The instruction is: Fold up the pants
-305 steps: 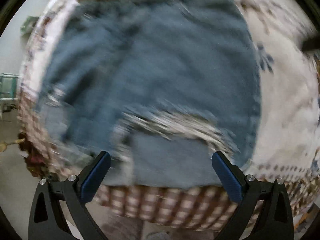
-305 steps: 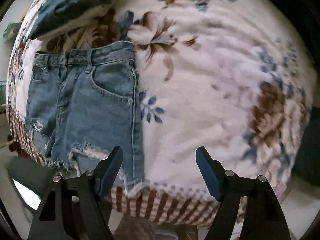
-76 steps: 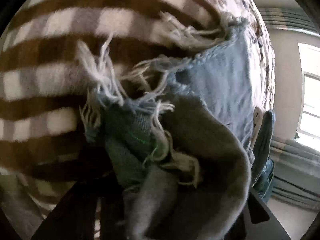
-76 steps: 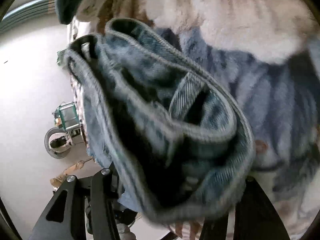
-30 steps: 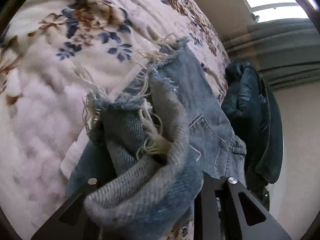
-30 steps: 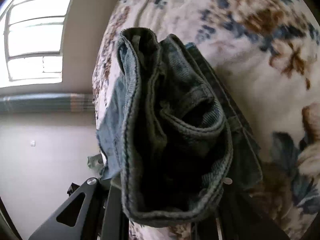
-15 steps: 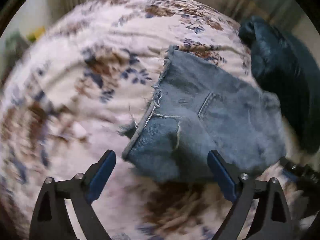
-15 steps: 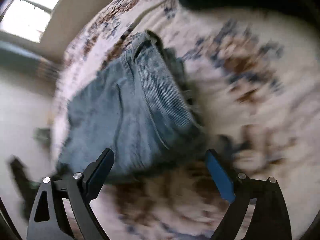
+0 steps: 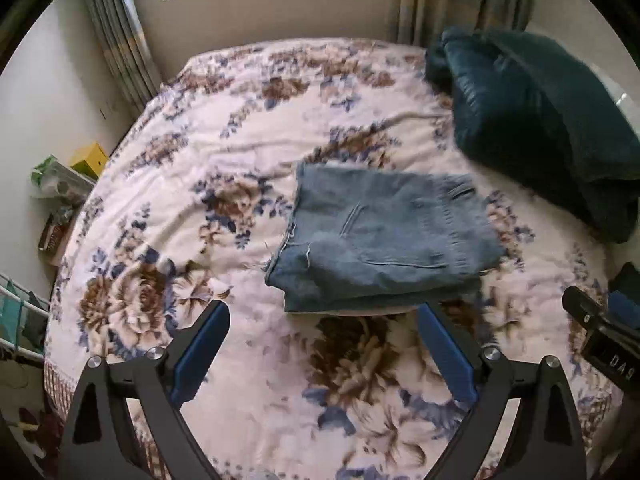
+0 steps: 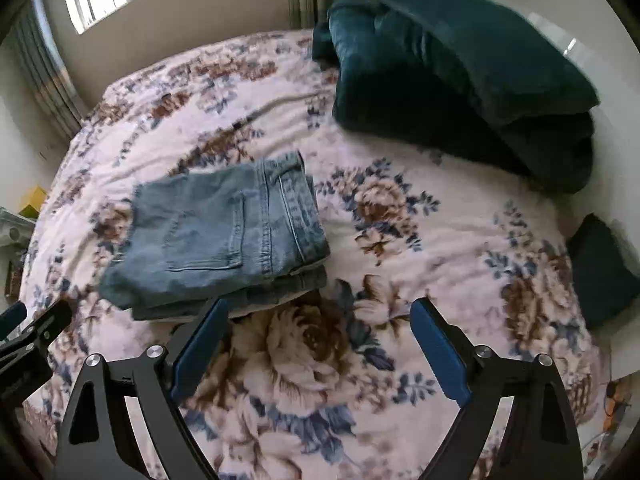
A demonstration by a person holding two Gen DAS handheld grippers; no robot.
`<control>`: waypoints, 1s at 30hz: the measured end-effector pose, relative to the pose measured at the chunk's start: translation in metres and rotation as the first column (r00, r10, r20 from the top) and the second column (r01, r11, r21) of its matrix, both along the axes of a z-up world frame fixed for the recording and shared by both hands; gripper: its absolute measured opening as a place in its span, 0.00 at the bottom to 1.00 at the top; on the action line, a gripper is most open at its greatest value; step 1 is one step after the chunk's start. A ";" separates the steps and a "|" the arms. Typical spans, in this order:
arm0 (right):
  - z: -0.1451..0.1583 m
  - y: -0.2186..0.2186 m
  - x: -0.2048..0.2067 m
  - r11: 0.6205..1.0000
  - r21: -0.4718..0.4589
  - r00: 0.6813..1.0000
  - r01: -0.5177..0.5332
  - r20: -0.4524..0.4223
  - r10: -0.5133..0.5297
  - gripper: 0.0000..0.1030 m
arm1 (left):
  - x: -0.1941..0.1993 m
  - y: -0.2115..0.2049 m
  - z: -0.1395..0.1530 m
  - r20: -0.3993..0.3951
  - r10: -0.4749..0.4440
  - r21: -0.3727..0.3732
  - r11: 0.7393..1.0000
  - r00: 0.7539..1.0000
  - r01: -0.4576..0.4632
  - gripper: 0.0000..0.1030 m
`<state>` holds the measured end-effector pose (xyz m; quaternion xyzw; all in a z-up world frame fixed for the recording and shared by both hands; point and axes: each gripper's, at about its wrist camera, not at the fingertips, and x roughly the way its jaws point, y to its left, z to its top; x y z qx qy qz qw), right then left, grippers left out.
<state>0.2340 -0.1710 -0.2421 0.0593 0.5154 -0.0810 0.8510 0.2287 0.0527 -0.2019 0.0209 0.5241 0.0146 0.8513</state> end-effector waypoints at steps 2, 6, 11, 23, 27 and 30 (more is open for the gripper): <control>0.030 -0.001 -0.022 1.000 -0.009 1.000 -0.006 0.025 0.006 0.92 | -0.020 -0.005 0.029 0.024 0.002 0.001 1.000 1.000 -0.002 0.93; 0.097 -0.004 -0.072 0.999 -0.022 0.997 -0.038 0.068 0.040 0.92 | -0.065 -0.015 0.086 0.075 -0.001 -0.001 1.000 0.997 0.001 0.93; 0.175 -0.011 -0.136 0.997 -0.023 0.989 -0.080 0.124 0.082 0.92 | -0.121 -0.025 0.150 0.121 0.000 0.007 1.000 0.993 -0.001 0.93; 0.337 -0.017 -0.274 0.983 -0.056 0.943 -0.177 0.277 0.185 0.92 | -0.229 -0.042 0.277 0.244 0.025 -0.016 1.000 0.970 -0.022 0.93; 0.379 -0.022 -0.312 0.980 -0.049 0.926 -0.193 0.322 0.198 0.92 | -0.257 -0.045 0.306 0.276 0.045 -0.009 0.999 0.960 -0.044 0.93; 0.402 -0.025 -0.337 0.978 -0.043 0.916 -0.205 0.343 0.207 0.92 | -0.271 -0.049 0.320 0.295 0.046 0.005 0.999 0.955 -0.050 0.93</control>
